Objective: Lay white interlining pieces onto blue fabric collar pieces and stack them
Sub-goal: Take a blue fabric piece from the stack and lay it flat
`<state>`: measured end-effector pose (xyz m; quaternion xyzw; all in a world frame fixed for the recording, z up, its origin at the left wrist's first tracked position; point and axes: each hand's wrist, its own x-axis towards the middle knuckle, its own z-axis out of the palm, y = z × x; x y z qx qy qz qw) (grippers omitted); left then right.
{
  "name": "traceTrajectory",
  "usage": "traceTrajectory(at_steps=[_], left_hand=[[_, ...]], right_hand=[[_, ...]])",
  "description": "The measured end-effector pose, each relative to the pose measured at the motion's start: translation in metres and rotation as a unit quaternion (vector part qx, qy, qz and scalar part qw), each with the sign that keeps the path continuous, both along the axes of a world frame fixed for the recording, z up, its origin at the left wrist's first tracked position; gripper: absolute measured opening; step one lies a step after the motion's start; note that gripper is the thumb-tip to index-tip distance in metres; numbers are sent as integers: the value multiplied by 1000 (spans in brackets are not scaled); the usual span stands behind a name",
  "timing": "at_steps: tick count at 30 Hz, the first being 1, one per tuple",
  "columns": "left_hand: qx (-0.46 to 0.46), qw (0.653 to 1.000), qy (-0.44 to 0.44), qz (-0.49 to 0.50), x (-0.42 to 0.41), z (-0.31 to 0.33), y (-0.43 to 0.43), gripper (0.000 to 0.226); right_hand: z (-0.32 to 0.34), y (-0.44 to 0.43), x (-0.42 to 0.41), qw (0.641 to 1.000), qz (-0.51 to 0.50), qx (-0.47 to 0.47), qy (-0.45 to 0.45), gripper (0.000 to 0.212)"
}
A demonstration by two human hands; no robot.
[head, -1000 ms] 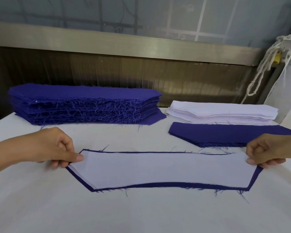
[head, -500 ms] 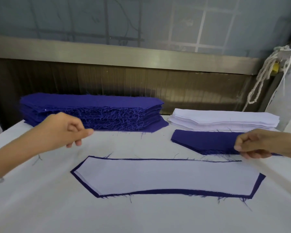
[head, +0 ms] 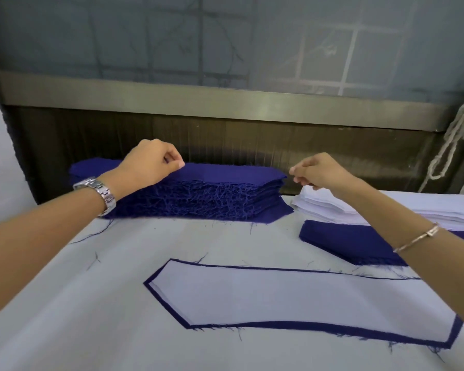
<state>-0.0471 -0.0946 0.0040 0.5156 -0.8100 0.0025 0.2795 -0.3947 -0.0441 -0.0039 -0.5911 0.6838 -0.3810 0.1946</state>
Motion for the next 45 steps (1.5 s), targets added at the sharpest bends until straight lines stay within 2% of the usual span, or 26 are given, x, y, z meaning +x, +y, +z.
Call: traceTrajectory(at_steps=[3,8,10,14,20,26,30,36,41,45], left_hand=[[27,999,-40,9,3,2,-8,20],[43,997,-72,-4,10,-1,-14,19],[45,996,-72,-8,12,-4,-15,18],[45,997,-62,-17,14,-7,-16,16],[47,996,-70,-18,14,-6,-17,17],[54,996,-76,-9,11,-4,-18,16],[53,995,-79,2,8,-4,-19,17],[54,995,-87,9,8,-3,-22,19],[54,994,-96,12,10,-1,-23,20],[31,994,-100,34,8,2,-26,24]], right_hand=[[-6,-29,12,1000,-21,-7,12,15],[-15,-56,19,999,-22,10,42,28],[-17,-60,20,999,-24,11,41,26],[-14,-62,21,999,-36,-34,11,9],[-8,-60,18,996,-38,-65,54,23],[-6,-54,16,991,-31,-96,86,20],[-8,-53,18,989,-14,-116,90,5],[-10,-50,18,987,6,-124,102,17],[-13,-48,19,986,10,-126,107,11],[-15,-44,18,972,-31,-195,128,13]])
